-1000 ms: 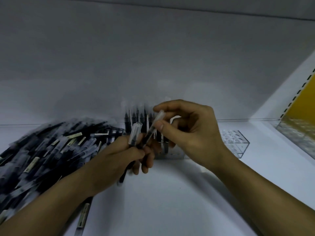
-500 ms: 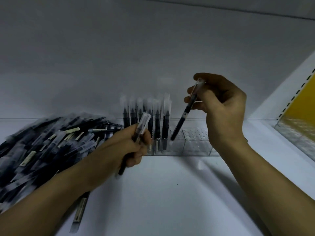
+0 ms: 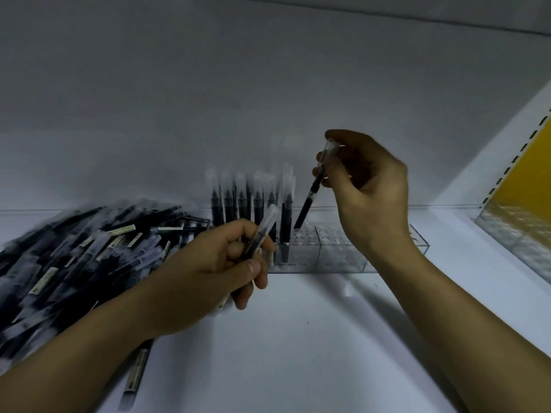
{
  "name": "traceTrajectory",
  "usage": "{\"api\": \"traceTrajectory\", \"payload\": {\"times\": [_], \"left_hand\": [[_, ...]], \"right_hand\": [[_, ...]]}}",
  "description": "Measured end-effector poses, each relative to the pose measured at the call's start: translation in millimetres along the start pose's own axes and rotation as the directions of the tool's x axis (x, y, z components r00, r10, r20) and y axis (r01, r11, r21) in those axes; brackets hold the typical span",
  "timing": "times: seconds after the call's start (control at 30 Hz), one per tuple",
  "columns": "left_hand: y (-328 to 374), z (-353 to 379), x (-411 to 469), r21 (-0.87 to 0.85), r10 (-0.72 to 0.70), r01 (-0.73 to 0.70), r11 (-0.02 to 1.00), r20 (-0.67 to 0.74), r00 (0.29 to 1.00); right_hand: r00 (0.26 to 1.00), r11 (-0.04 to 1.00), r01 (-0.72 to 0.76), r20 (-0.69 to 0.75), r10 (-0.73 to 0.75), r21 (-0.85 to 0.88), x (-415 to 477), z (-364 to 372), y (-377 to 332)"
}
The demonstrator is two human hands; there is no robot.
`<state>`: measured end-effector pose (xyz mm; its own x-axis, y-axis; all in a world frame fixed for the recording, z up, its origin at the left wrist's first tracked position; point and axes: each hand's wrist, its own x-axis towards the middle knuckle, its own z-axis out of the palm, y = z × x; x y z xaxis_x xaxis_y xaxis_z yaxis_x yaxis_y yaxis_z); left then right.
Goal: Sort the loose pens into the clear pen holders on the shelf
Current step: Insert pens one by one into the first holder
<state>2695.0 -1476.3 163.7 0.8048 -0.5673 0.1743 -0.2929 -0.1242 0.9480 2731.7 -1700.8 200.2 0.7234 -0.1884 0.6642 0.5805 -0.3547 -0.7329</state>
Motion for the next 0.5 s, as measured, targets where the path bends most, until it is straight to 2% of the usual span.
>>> {"api": "traceTrajectory", "payload": {"times": [0.07,0.23,0.4,0.5], "left_hand": [[-1.3,-0.4,0.7,-0.012,-0.016,0.015,1.0,-0.02,1.0],[-3.4,-3.7,6.1,-0.174,-0.095,0.082,0.981,-0.067,0.993],[1.3,-2.8,2.7,-0.061,-0.079,0.073,0.995,-0.118,0.99],[2.9,-1.6,-0.5,0.032,-0.057,0.062,0.998,-0.133,0.99]], "right_hand": [[0.998,0.998,0.014,0.064,-0.01,-0.06,-2.2,2.0,2.0],[0.987,0.988,0.044,0.161,-0.019,-0.151,-5.7,4.3,2.8],[0.977,0.973,0.064,0.214,-0.016,-0.221,-7.7,5.5,4.0],[0.982,0.97,0.047,0.187,-0.001,-0.24,-7.6,5.9,4.8]]}}
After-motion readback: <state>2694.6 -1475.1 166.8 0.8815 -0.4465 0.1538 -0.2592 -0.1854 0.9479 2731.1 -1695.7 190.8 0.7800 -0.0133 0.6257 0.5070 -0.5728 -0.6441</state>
